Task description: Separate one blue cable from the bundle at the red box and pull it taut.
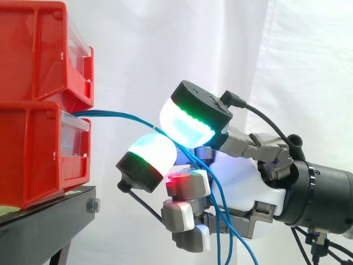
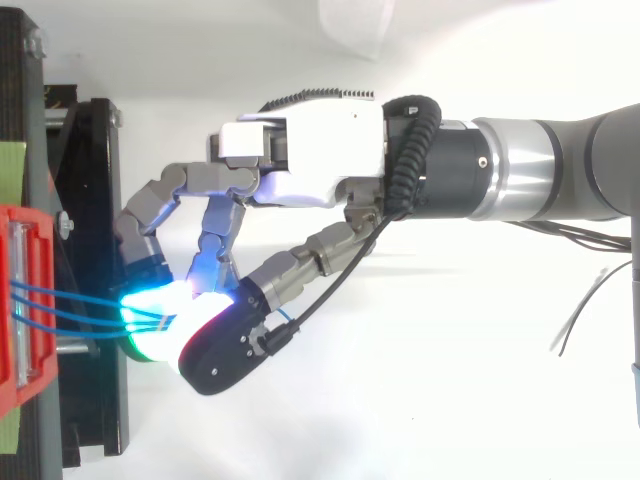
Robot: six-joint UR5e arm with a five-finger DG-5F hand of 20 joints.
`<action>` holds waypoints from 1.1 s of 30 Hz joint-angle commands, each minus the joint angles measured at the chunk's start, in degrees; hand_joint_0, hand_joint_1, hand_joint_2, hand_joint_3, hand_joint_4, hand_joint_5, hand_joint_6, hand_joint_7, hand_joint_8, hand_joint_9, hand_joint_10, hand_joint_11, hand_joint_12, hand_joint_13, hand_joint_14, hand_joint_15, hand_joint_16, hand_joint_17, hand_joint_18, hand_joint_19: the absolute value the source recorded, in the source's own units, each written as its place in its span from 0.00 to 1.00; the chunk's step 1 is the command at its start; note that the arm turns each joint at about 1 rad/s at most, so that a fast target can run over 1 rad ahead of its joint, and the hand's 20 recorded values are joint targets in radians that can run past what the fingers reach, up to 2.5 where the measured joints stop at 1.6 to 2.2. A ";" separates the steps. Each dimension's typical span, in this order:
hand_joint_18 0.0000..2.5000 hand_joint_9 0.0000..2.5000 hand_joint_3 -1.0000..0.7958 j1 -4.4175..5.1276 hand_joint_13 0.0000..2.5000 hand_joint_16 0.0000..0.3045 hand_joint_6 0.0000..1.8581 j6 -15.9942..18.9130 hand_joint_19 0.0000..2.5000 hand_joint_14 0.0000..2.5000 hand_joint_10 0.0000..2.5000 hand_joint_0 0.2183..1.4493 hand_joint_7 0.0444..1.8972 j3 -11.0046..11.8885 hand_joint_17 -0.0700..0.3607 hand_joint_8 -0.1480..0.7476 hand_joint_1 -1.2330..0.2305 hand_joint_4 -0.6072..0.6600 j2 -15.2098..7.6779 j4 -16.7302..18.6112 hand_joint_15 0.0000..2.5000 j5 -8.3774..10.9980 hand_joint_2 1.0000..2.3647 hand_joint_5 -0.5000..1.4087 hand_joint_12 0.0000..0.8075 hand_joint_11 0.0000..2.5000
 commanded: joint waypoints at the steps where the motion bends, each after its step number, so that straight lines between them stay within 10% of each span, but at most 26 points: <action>1: 0.46 0.49 0.36 -0.02 0.46 0.17 0.46 0.00 0.29 0.01 0.01 0.41 0.61 -0.02 0.44 0.66 0.19 0.57 0.01 -0.13 0.24 -0.17 0.01 0.16 0.49 0.37; 17: 0.45 0.51 0.28 -0.02 0.46 0.17 0.44 -0.09 0.31 0.01 0.01 0.31 0.57 0.07 0.44 0.65 0.45 0.65 0.01 0.13 0.25 0.00 0.00 0.18 0.48 0.36; 27: 0.45 0.48 0.47 -0.11 0.44 0.18 0.46 -0.09 0.30 0.01 0.01 0.33 0.62 -0.02 0.44 0.65 0.26 0.60 -0.08 0.05 0.24 0.00 0.02 0.17 0.50 0.37; 33: 0.45 0.45 0.32 -0.11 0.43 0.18 0.47 -0.09 0.29 0.01 0.01 0.39 0.59 0.07 0.44 0.63 0.21 0.65 0.01 0.22 0.24 0.00 0.00 0.16 0.49 0.39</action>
